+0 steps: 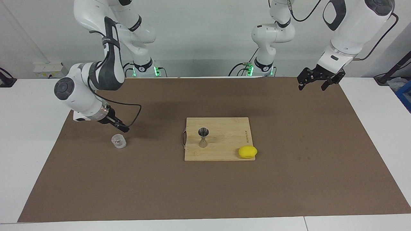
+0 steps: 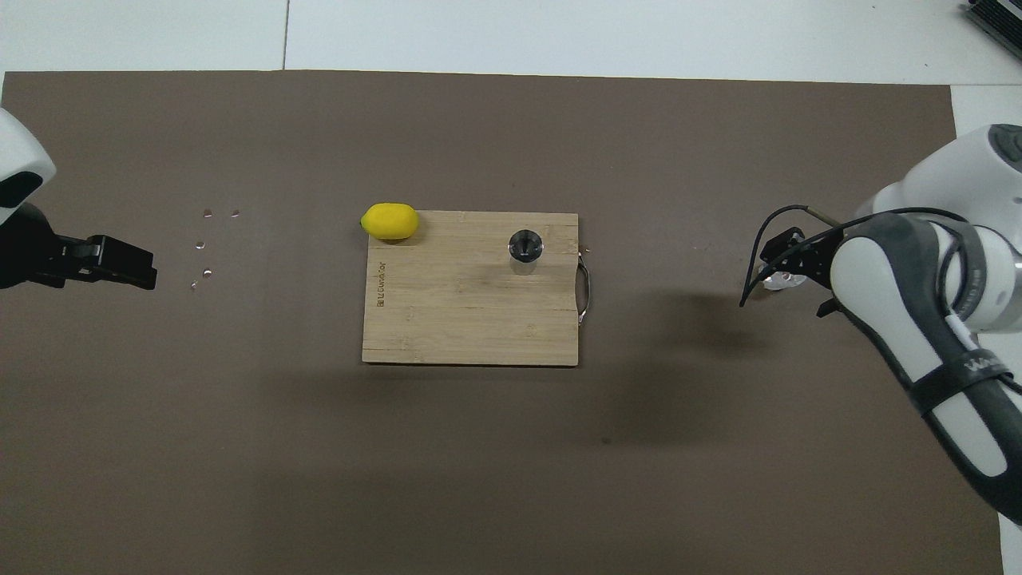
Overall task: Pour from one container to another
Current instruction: 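Lower the glass cup onto the table and open the right gripper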
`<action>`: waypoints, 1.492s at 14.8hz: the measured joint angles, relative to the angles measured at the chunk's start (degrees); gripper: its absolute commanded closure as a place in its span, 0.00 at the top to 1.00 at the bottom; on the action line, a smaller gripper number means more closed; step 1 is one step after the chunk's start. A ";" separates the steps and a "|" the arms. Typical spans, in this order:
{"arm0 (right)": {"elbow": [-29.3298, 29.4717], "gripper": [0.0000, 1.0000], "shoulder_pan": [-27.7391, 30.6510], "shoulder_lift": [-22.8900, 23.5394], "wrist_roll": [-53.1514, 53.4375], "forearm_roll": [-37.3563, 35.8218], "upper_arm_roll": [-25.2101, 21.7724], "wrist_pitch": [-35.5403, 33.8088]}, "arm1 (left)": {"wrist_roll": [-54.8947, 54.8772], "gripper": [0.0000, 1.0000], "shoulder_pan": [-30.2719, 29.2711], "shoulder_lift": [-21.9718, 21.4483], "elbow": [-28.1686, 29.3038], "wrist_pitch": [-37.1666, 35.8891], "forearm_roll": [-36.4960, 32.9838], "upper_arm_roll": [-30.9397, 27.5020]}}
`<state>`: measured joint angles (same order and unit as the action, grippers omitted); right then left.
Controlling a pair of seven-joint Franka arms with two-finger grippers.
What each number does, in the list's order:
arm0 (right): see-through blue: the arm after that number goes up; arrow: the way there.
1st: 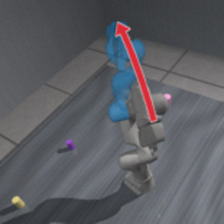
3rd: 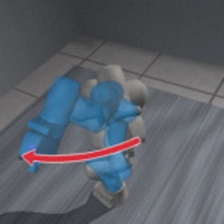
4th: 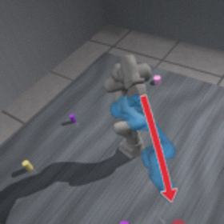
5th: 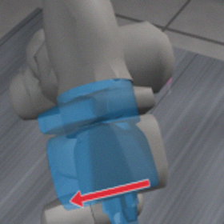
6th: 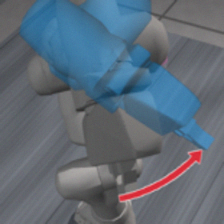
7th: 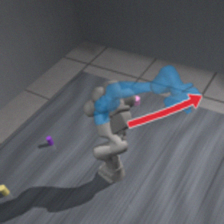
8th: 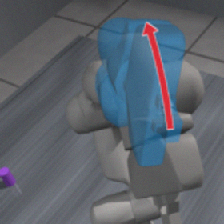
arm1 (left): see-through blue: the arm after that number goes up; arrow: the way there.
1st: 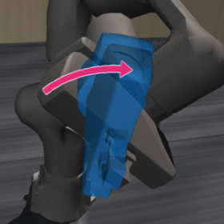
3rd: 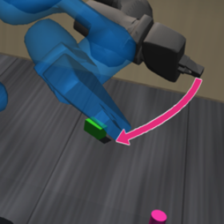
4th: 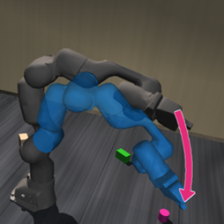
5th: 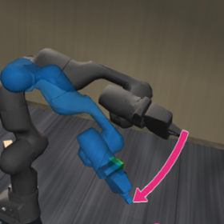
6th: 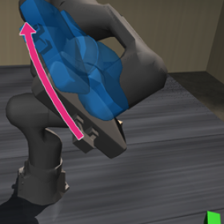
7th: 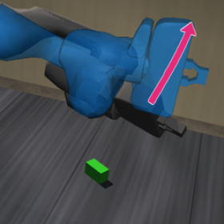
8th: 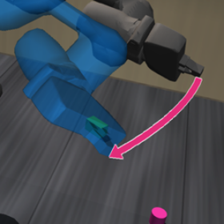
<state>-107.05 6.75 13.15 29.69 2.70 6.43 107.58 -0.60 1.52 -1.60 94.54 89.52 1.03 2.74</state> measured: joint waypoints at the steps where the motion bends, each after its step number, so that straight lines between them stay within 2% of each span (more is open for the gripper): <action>1: 0.02 1.00 -1.55 -0.13 -1.99 -1.38 0.02 0.02 | 0.00 1.00 0.00 0.00 0.00 0.00 0.00 0.00; 5: 0.65 1.00 -5.22 -3.31 -5.59 -2.44 0.08 0.59 | 0.00 1.00 0.00 0.00 0.00 0.00 0.00 0.00; 9: 4.39 1.00 -5.32 -8.55 -10.61 -2.44 -0.10 0.31 | 0.00 1.00 0.00 0.00 0.00 0.00 0.00 0.00; 13: 6.00 1.00 -5.32 -13.34 -11.11 -2.44 -0.12 -3.14 | 0.00 1.00 0.00 0.00 0.00 0.00 0.00 0.00; 17: 9.78 1.00 -5.24 -14.23 -11.14 -2.44 -0.15 -9.66 | 0.00 1.00 0.00 0.00 0.00 0.00 0.00 0.00; 22: 10.29 1.00 -5.04 -14.11 -14.85 -2.44 -0.20 -13.41 | 0.00 1.00 0.00 0.00 0.00 0.00 0.00 0.00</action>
<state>-96.75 1.71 -0.97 14.84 0.26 6.23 94.17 -0.60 1.52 -1.60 94.54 89.52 1.03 2.74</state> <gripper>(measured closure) 0.000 0.000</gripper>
